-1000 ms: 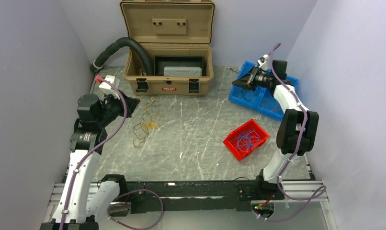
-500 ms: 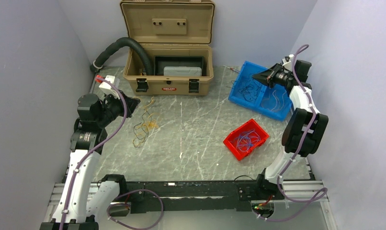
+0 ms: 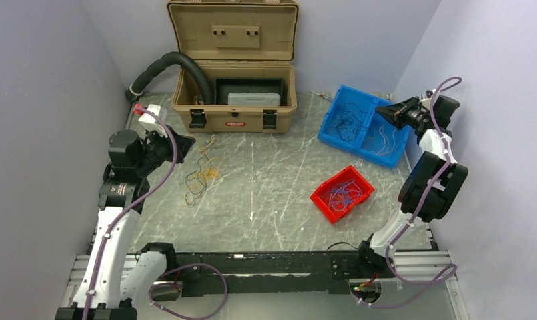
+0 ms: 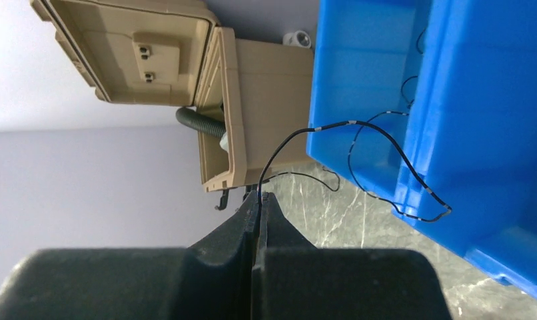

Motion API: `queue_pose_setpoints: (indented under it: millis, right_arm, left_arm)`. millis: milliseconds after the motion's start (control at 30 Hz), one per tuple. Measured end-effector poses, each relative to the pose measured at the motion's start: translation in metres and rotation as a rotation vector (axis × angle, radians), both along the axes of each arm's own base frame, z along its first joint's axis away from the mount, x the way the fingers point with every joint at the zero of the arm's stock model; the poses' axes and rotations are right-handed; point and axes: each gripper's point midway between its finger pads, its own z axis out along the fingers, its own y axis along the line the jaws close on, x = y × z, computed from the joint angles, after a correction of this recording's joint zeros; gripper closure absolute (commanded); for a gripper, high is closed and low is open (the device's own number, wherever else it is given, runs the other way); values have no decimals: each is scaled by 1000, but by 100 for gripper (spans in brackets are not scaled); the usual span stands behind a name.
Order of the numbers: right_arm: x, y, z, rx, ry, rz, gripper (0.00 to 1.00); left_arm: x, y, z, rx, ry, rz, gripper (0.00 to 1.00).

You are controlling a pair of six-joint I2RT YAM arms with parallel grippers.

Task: Untangle the cables
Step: Adjust the cable in the bin.

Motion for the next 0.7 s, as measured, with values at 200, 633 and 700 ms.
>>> queue_pose_setpoints:
  millis: [200,633,700]
  right_arm:
    - [-5,-24,-2,40,-18,-91,100]
    - [-11,-31,0,76,-51,-143,100]
    - [-14,-33,2,82,-65,-155,100]
  left_arm:
    - [0,0,0,0,2,0,100]
    - [0,0,-1,0,2,0,100]
    - [0,0,-1,0,2,0,100]
